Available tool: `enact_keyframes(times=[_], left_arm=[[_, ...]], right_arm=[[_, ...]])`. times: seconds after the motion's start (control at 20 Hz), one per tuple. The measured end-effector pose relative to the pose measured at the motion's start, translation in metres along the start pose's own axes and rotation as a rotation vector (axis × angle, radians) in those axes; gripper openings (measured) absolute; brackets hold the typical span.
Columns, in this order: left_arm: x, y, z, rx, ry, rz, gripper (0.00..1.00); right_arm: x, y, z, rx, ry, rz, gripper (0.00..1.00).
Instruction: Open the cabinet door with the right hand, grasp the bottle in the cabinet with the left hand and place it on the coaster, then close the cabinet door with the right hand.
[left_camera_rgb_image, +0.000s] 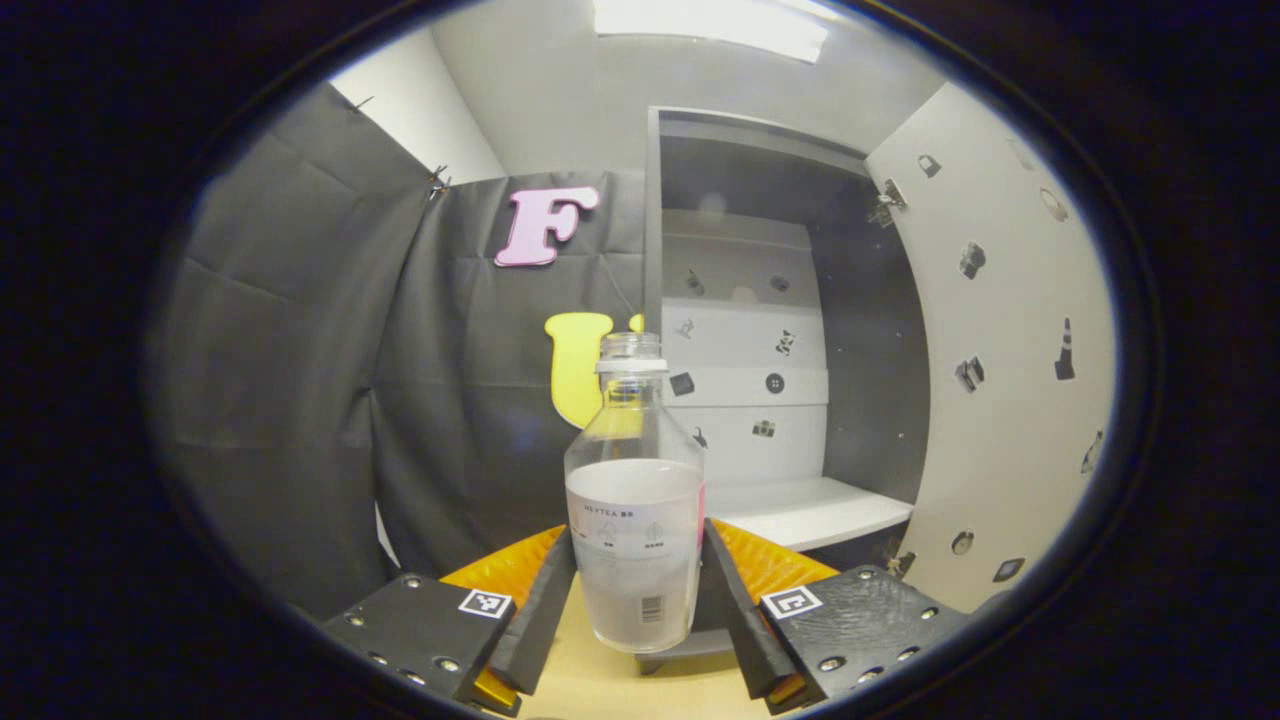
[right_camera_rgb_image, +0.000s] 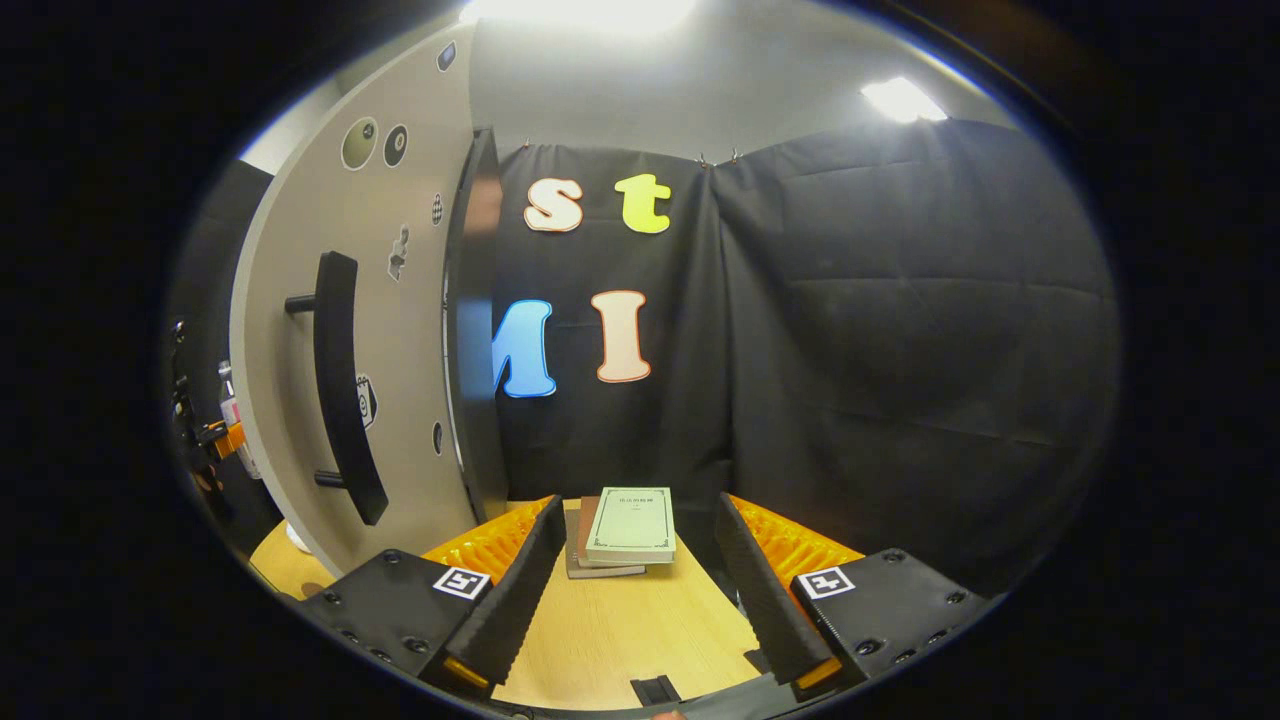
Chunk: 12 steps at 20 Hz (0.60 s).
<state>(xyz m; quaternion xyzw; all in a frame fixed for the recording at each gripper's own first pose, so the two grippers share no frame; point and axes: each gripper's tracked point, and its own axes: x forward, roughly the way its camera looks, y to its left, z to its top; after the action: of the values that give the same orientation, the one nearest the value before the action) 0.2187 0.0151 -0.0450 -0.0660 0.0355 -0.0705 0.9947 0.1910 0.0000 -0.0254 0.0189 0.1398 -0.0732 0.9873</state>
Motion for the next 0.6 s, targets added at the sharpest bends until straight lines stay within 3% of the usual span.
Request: enact_keyframes(times=[0.55, 0.6], left_arm=[[-0.085, 0.044, -0.082, -0.012, 0.014, 0.113, 0.74], [-0.088, 0.047, -0.091, -0.011, 0.016, 0.128, 0.74]], right_arm=[[-0.009, 0.005, -0.038, -0.034, 0.047, 0.078, 0.93], [-0.011, 0.004, -0.042, -0.034, 0.048, 0.080, 0.96]])
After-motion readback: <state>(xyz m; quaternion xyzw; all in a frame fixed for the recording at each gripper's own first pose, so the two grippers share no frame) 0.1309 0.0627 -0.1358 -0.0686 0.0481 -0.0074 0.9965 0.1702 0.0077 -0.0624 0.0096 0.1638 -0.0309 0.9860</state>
